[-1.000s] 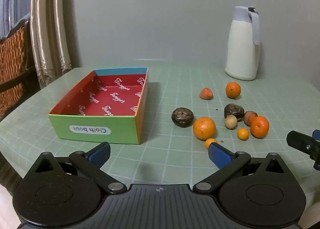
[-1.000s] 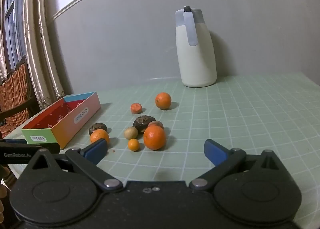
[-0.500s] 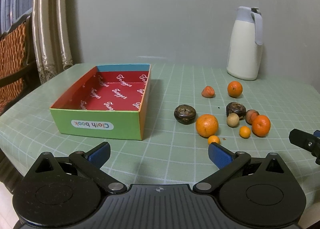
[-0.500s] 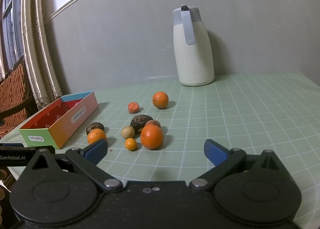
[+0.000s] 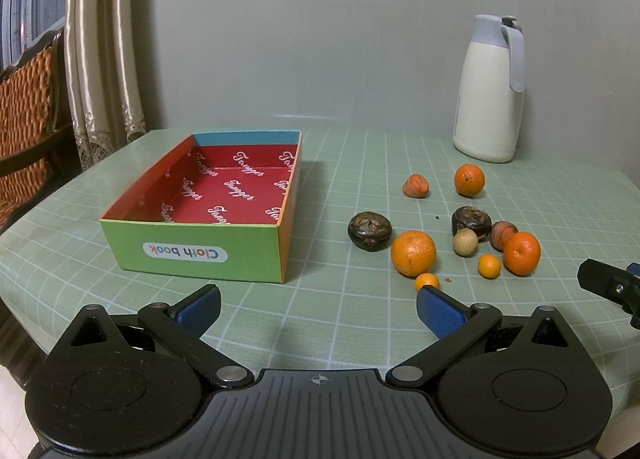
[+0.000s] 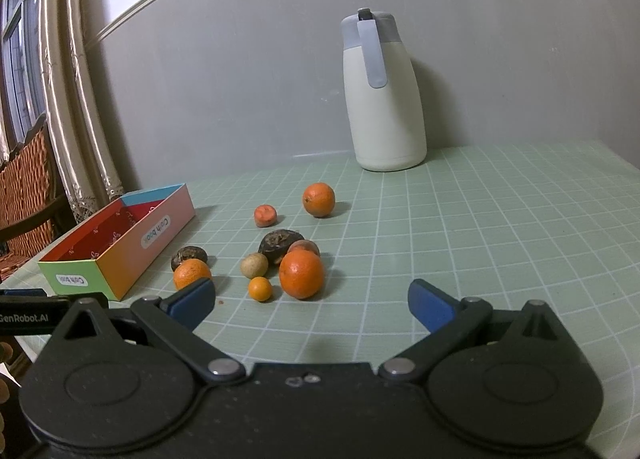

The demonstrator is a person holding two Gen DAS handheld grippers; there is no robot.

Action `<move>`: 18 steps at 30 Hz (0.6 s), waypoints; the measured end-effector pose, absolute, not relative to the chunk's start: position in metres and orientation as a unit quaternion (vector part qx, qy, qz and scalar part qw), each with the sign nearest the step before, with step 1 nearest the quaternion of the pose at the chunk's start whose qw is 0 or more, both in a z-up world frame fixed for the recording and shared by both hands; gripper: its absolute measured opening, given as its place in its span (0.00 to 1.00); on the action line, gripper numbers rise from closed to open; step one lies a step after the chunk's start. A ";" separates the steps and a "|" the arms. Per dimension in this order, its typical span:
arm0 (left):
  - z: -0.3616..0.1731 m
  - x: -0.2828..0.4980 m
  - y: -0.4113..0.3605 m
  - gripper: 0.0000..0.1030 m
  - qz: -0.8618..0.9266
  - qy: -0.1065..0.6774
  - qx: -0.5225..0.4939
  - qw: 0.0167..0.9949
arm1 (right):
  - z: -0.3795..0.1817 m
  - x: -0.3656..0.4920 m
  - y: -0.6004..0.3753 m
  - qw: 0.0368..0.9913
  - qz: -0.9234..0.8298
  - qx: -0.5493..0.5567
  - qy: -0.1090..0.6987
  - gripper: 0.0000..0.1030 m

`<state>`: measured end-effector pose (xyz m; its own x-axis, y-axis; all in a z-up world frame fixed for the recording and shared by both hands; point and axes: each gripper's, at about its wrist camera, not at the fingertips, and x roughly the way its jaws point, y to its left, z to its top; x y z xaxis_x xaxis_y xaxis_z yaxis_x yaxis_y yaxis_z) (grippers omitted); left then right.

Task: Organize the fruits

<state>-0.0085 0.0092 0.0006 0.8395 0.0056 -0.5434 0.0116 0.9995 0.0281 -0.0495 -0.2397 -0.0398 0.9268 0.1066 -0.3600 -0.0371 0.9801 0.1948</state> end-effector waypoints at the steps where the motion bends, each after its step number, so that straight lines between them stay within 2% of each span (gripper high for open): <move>1: 0.001 -0.009 0.009 1.00 -0.002 0.283 0.015 0.959 | -0.040 -0.049 -0.240 0.977 0.037 0.093 0.188 1.00; 18: 0.001 -0.008 0.008 1.00 -0.002 0.283 0.015 0.959 | -0.039 -0.050 -0.241 0.977 0.036 0.093 0.187 1.00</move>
<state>-0.0080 0.0084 0.0013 0.8399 0.0044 -0.5427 0.0129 0.9995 0.0281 -0.0501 -0.2405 -0.0394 0.9277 0.1058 -0.3580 -0.0361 0.9799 0.1960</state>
